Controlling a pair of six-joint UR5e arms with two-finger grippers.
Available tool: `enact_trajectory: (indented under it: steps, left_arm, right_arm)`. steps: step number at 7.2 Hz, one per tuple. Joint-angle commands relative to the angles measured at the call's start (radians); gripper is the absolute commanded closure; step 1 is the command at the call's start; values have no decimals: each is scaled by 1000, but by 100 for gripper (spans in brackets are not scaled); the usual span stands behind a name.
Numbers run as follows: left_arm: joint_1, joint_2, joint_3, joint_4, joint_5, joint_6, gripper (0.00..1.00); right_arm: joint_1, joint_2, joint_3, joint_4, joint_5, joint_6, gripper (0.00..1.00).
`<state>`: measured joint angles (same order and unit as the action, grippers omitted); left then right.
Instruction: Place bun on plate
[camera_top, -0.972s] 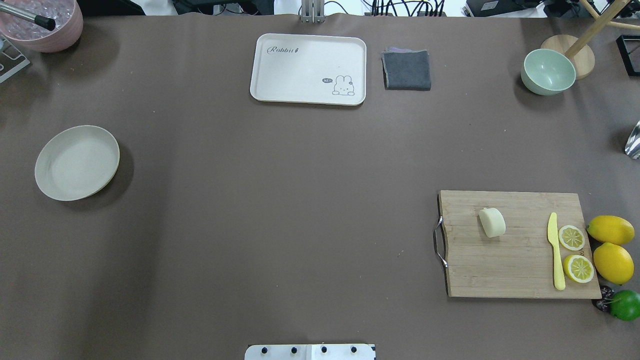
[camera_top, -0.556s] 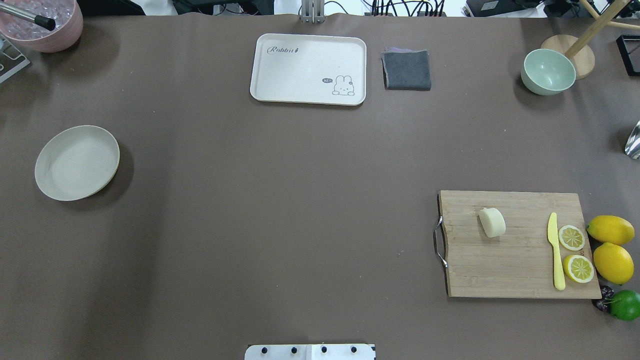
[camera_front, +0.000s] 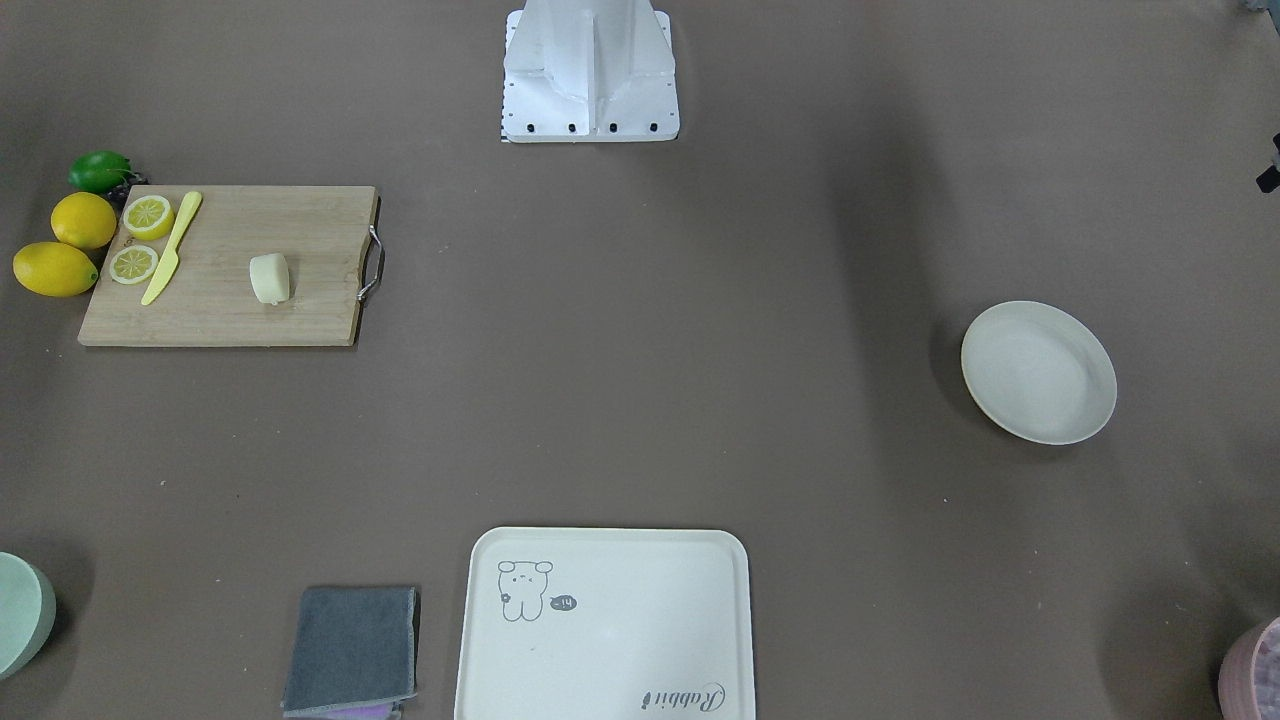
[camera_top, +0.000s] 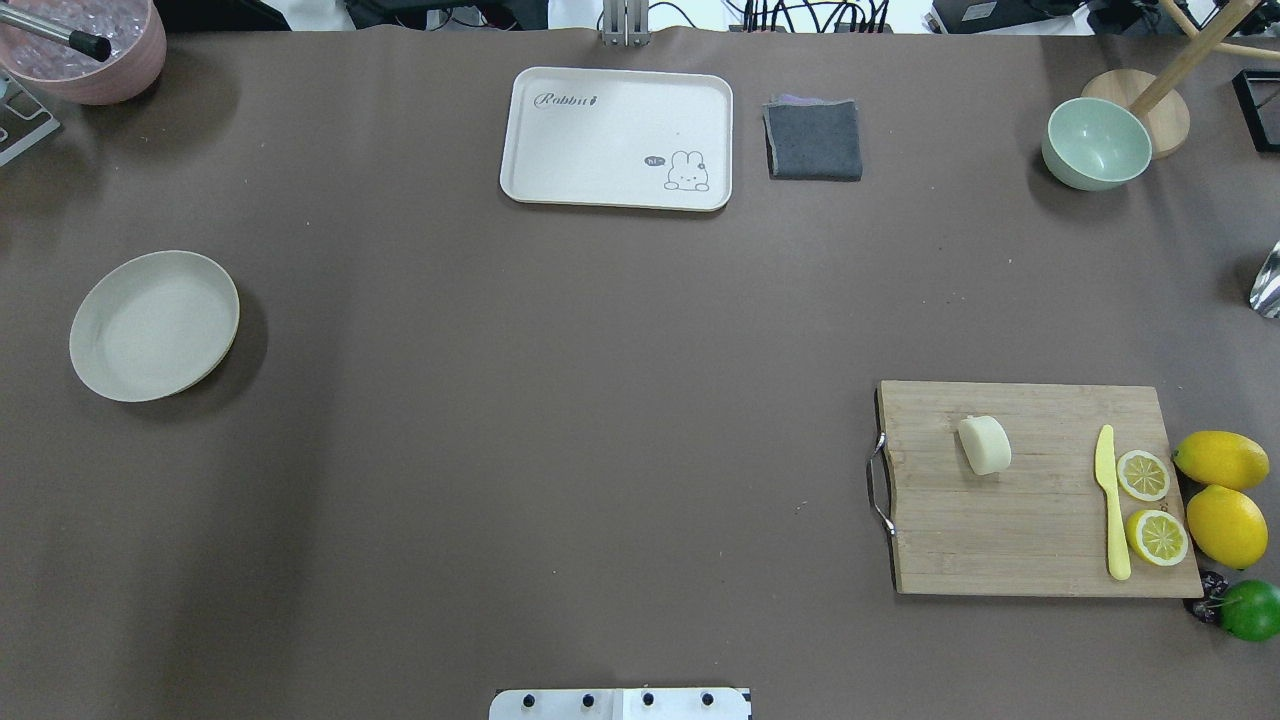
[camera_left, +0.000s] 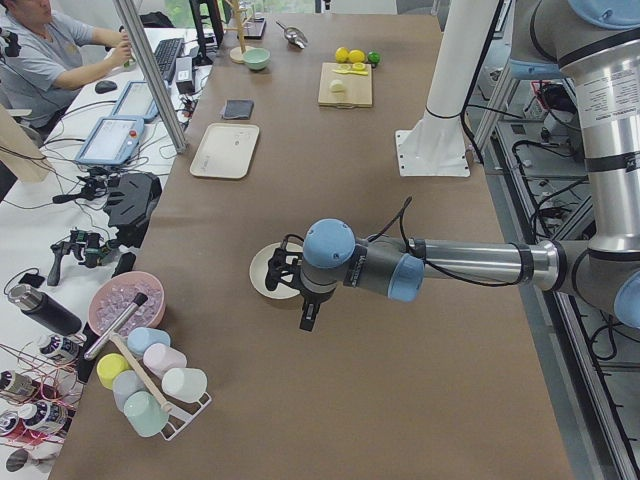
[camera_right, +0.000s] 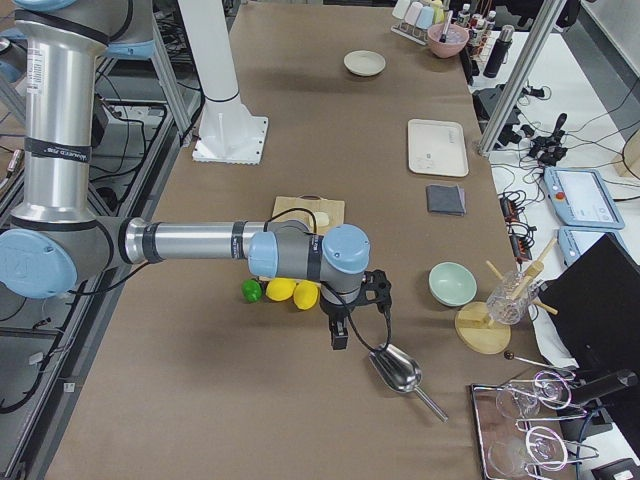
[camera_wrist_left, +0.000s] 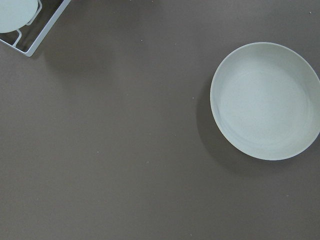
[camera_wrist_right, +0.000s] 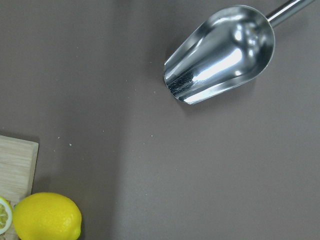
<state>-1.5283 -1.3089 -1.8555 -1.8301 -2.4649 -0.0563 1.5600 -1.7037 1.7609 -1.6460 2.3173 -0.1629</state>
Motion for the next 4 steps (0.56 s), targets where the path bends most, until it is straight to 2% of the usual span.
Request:
enact_trajectory:
  steps: [1, 2, 3, 4]
  left_arm:
    - [42, -3, 1, -5, -2, -8, 4]
    - [83, -24, 28, -24, 9, -22, 3]
    - [109, -118, 114, -29, 9, -104, 2]
    - [161, -172, 193, -107, 33, -155, 2]
  right_arm:
    - [0, -2, 3, 0, 52, 0, 0]
    - [0, -2, -1, 0, 95, 6, 0]
    - [-1, -2, -3, 0, 97, 0, 0]
    - [-5, -2, 3, 0, 102, 2, 0]
